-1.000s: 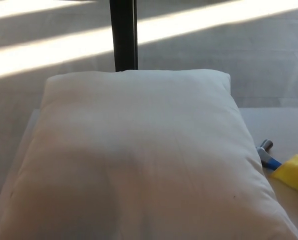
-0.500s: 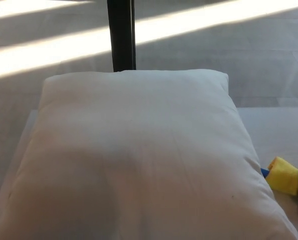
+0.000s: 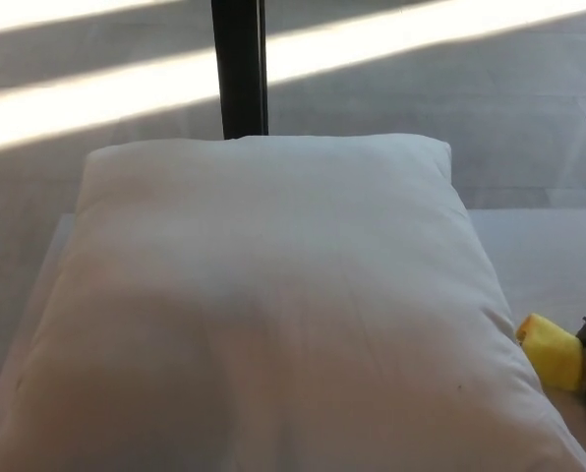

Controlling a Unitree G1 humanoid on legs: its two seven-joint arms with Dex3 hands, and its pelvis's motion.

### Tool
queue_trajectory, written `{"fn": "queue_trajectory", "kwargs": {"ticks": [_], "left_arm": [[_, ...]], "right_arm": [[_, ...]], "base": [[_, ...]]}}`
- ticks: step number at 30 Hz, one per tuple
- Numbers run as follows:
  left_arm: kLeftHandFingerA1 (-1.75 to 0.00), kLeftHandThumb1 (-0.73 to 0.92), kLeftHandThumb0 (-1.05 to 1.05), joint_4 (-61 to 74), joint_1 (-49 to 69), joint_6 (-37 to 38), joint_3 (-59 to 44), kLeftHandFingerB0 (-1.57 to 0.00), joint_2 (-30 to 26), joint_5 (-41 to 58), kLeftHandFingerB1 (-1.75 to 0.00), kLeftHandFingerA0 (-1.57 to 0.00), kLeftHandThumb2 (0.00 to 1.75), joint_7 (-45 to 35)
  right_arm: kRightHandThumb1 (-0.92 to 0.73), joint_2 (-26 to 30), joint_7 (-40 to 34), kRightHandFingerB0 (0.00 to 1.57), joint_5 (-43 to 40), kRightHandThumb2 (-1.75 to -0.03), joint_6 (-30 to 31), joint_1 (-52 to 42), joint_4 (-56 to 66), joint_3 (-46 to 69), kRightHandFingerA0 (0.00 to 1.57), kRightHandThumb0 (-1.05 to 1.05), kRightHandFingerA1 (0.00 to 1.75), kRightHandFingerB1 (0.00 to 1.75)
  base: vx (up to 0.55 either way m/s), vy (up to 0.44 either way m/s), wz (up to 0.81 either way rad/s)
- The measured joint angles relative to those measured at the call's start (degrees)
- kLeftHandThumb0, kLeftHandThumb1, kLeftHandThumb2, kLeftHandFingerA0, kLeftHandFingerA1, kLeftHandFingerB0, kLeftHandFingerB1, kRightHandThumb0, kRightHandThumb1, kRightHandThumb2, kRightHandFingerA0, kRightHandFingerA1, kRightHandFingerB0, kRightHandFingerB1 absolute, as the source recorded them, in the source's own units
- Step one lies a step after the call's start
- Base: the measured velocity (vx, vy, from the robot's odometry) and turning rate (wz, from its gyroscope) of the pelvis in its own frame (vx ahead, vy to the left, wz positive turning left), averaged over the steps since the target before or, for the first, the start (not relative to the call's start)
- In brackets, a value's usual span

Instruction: A hammer is kept on the right hand side and a pillow is kept on the left hand side on the desk infront of the robot and the robot uses its right hand to pick up the hammer and makes a downward swinging motion to hit the pillow

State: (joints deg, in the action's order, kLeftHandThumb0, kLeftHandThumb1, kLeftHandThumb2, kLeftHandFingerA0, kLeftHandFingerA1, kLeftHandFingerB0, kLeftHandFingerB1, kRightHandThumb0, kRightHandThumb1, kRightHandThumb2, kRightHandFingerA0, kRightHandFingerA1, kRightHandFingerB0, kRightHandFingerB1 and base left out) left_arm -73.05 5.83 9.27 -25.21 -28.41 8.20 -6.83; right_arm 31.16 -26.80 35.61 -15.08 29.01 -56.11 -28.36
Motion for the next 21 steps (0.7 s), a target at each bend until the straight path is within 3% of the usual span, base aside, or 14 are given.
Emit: {"fn": "queue_trajectory", "kwargs": {"ticks": [2,3,4,5,10,11,12,13,21], "left_arm": [[-0.59,0.8,-0.61,0.02,-0.01,0.0,0.0,-0.54,0.02,0.0,-0.48,-0.54,0.63,0.0],[-0.58,0.8,-0.61,0.02,-0.01,0.0,0.0,-0.55,0.02,0.0,-0.48,-0.55,0.63,0.0],[-0.59,0.8,-0.61,0.03,-0.02,0.0,0.0,-0.54,0.03,0.0,-0.48,-0.55,0.63,0.0],[-0.6,0.79,-0.61,0.04,-0.03,0.0,-0.01,-0.53,0.04,0.0,-0.49,-0.54,0.63,0.0],[-0.64,0.78,-0.63,0.1,0.02,0.0,-0.06,-0.58,0.14,0.02,-0.51,-0.56,0.63,-0.01],[-0.61,0.82,-0.61,0.11,0.03,0.0,-0.07,-0.56,0.18,0.02,-0.49,-0.54,0.64,-0.01],[-0.59,0.81,-0.61,0.13,0.09,0.0,-0.07,-0.56,0.28,0.01,-0.47,-0.54,0.64,-0.01],[-0.58,0.81,-0.61,0.14,0.12,0.0,-0.06,-0.54,0.39,0.01,-0.47,-0.53,0.64,-0.01],[-0.62,0.8,-0.61,0.15,0.25,0.0,-0.09,-0.56,1.15,0.01,-0.48,-0.55,0.63,-0.01]], "right_arm": [[-0.58,-0.2,1.58,0.6,-0.65,-0.99,0.28,0.13,0.12,1.18,0.79,-0.12,1.75,1.63],[-0.58,-0.24,1.99,0.61,-0.82,-0.98,0.33,0.14,0.15,1.5,0.72,-0.14,1.74,1.43],[-0.53,-0.42,3.26,0.62,-1.45,-0.95,0.53,0.17,0.24,2.45,0.8,-0.11,1.75,1.42],[-0.59,-0.53,4.22,0.67,-1.91,-0.97,0.67,0.21,0.31,3.16,0.83,-0.21,1.75,1.58],[-0.6,-1.35,8.81,0.69,-4.2,-0.95,2.33,0.55,0.31,7.66,0.88,-0.23,1.75,1.6],[-0.7,-1.51,9.38,0.74,-4.51,-0.93,2.66,0.61,0.29,8.37,0.87,-0.25,1.75,1.54],[-0.67,-1.8,10.65,0.74,-5.23,-0.98,3.42,0.8,0.24,9.85,0.87,-0.24,1.75,1.53],[-0.58,-2.05,11.62,0.84,-5.89,-1.11,4.12,1.06,0.16,11.23,0.95,-0.21,1.75,1.56],[-0.57,-3.3,17.55,0.83,-10.25,-1.17,9.03,3.63,-0.26,20.7,0.97,-0.2,1.75,1.51]], "base": [[0.0,0.0,0.0],[0.0,0.0,0.0],[0.0,0.0,0.0],[0.0,0.0,0.0],[0.0,0.0,0.0],[0.0,0.0,0.0],[0.0,0.0,0.0],[0.0,0.0,0.0],[0.0,0.0,0.0]]}}
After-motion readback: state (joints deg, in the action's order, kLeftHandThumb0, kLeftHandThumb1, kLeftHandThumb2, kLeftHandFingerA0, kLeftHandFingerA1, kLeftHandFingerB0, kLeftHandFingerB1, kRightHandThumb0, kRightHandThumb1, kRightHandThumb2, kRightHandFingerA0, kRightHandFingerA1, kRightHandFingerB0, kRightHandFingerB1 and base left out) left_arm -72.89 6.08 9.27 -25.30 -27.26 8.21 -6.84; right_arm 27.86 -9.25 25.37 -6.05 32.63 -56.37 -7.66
